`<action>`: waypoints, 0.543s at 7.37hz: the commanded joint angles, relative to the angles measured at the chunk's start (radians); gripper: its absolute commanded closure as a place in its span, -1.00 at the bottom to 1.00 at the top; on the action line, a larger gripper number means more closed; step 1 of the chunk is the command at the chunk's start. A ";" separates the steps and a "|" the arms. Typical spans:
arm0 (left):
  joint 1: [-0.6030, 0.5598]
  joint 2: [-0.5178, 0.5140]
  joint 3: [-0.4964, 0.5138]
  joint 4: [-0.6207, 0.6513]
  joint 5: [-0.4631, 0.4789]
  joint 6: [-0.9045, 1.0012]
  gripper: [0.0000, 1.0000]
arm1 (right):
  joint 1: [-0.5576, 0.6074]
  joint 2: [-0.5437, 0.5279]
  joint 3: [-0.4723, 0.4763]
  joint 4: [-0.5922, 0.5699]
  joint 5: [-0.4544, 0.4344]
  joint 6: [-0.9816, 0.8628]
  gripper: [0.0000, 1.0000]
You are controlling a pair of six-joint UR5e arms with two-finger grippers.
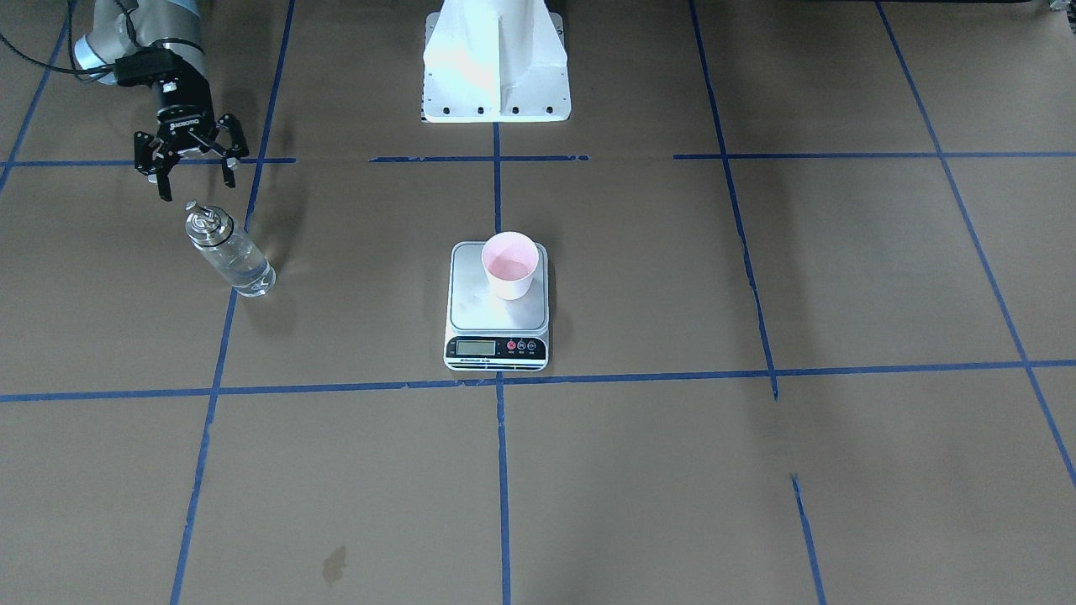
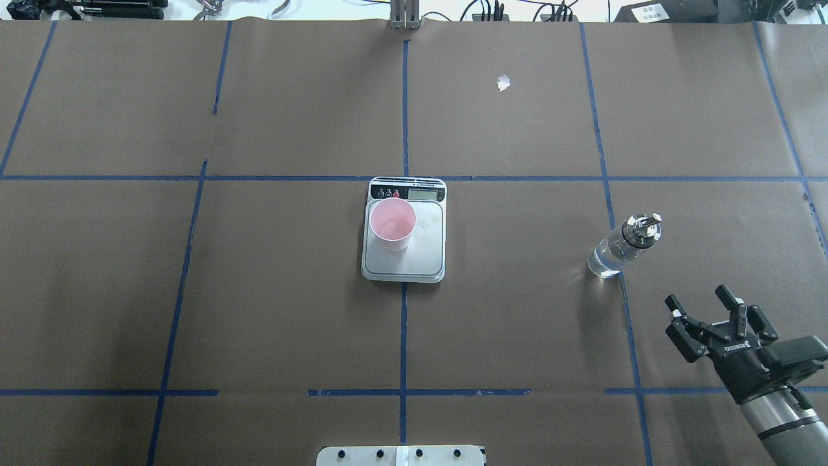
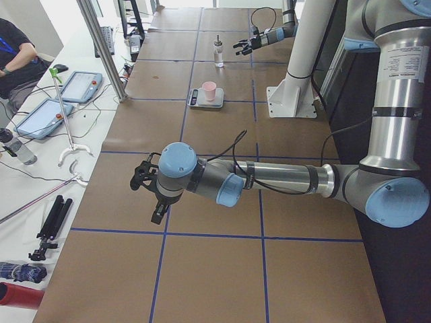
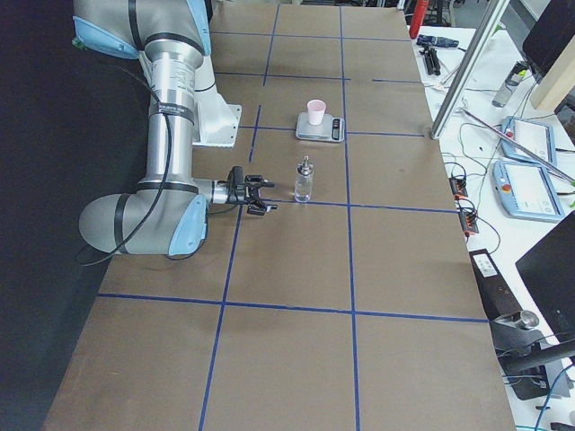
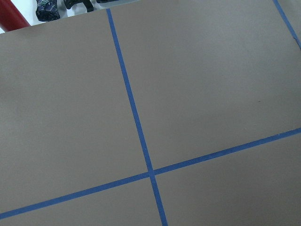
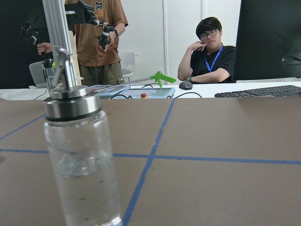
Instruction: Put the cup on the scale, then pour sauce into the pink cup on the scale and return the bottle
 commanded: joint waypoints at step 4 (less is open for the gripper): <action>0.000 0.011 -0.001 -0.003 -0.002 0.000 -1.00 | 0.420 0.048 -0.055 0.022 0.505 -0.174 -1.00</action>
